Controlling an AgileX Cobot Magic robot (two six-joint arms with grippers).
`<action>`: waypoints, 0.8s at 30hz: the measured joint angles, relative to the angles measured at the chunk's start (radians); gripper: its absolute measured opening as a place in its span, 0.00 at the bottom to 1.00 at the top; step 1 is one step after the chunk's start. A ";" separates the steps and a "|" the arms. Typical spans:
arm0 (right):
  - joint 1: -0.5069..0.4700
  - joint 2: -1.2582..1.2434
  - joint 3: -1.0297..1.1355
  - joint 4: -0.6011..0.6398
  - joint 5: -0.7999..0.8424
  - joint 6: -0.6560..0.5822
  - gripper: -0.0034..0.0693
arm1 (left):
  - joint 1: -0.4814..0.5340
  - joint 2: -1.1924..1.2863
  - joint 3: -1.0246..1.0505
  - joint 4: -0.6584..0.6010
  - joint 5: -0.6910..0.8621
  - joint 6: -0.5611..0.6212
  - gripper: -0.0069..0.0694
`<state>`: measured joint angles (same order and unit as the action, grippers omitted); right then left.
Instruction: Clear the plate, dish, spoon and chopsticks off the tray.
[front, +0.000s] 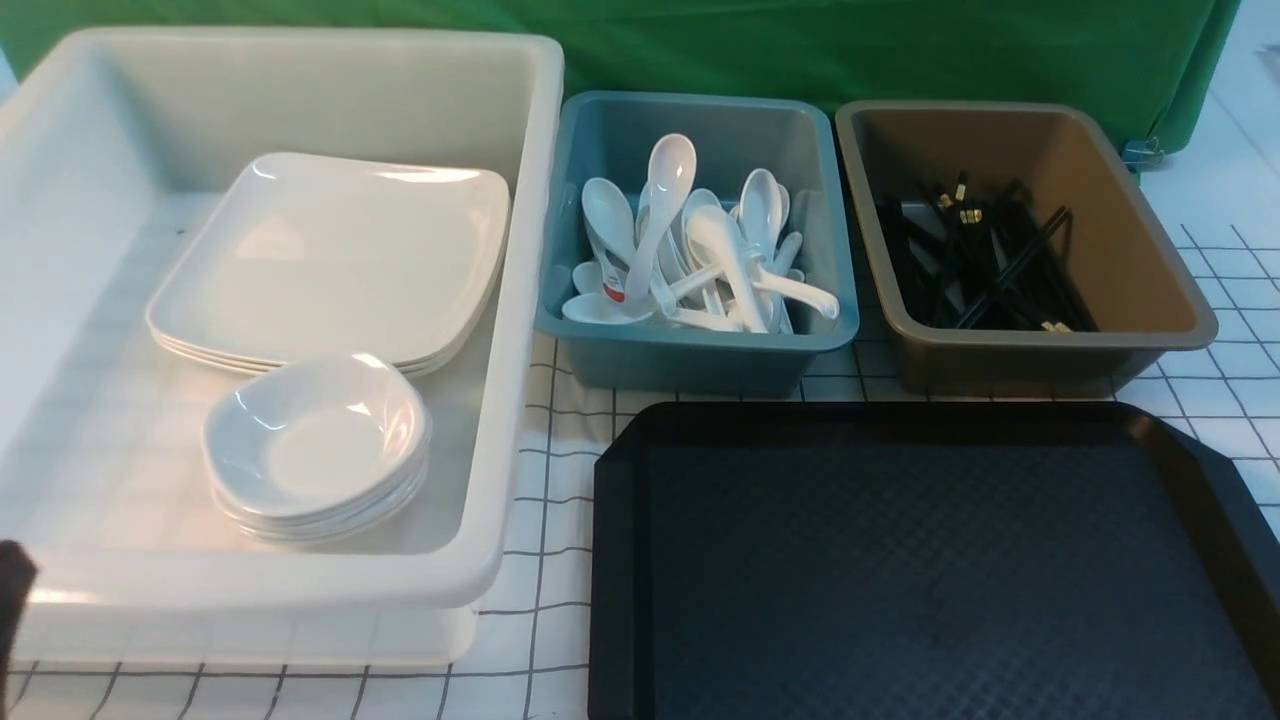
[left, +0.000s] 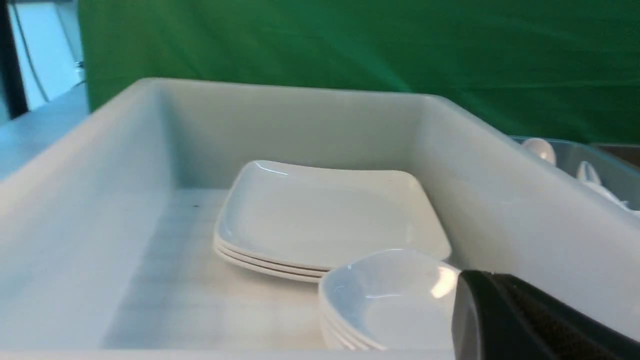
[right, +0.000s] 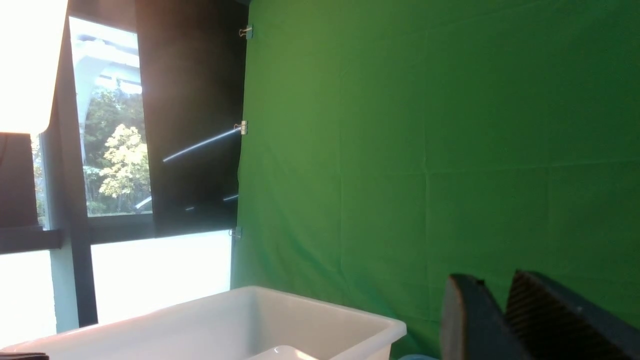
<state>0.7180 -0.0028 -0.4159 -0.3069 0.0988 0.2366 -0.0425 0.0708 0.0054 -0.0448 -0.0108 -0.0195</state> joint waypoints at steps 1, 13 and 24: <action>0.000 0.000 0.000 0.000 0.000 0.000 0.23 | 0.012 -0.014 0.000 0.015 0.027 0.000 0.09; 0.000 0.000 0.000 0.000 0.000 0.000 0.23 | 0.031 -0.071 0.001 0.061 0.236 0.001 0.09; 0.000 0.000 0.000 0.000 0.000 0.000 0.24 | 0.031 -0.071 0.001 0.064 0.237 0.011 0.10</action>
<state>0.7180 -0.0028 -0.4159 -0.3069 0.0988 0.2366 -0.0115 -0.0004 0.0065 0.0195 0.2264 -0.0082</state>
